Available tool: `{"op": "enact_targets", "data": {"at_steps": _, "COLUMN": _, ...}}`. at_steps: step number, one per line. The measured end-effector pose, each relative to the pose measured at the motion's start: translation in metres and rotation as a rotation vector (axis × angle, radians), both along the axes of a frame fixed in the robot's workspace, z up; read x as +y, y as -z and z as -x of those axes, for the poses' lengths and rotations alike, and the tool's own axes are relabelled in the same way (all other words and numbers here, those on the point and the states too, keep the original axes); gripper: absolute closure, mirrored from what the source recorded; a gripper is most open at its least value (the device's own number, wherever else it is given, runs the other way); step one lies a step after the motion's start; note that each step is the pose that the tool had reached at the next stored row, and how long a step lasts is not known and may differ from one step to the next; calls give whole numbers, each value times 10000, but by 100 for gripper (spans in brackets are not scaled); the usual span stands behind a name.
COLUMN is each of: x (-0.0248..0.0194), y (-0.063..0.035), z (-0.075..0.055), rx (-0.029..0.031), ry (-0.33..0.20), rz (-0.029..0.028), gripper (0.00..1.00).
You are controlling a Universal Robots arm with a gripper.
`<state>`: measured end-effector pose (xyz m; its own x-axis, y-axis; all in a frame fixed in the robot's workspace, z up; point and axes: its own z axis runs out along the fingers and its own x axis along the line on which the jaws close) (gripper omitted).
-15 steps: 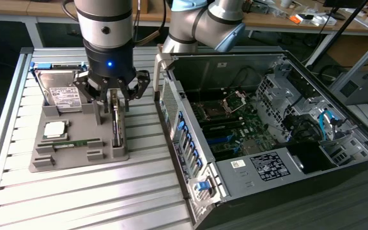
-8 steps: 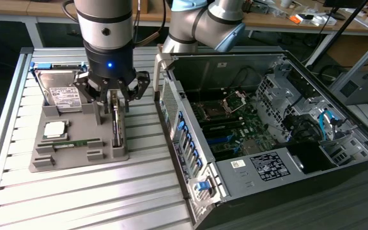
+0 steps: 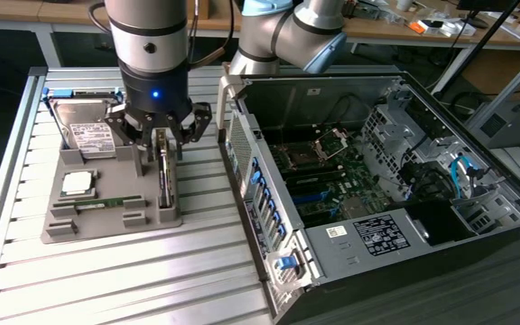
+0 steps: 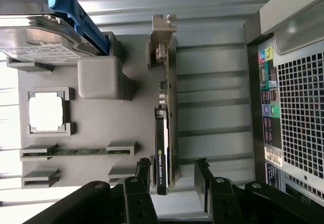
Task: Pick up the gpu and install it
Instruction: 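Pick up the gpu and move the gpu toward the slot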
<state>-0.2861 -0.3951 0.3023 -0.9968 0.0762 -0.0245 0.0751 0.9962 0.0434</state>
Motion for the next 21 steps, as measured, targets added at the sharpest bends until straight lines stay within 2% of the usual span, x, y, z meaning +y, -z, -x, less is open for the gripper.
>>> {"op": "enact_targets", "data": {"at_steps": 21, "x": 0, "y": 89, "z": 0, "rx": 0, "ry": 0, "rz": 10, "gripper": 52}}
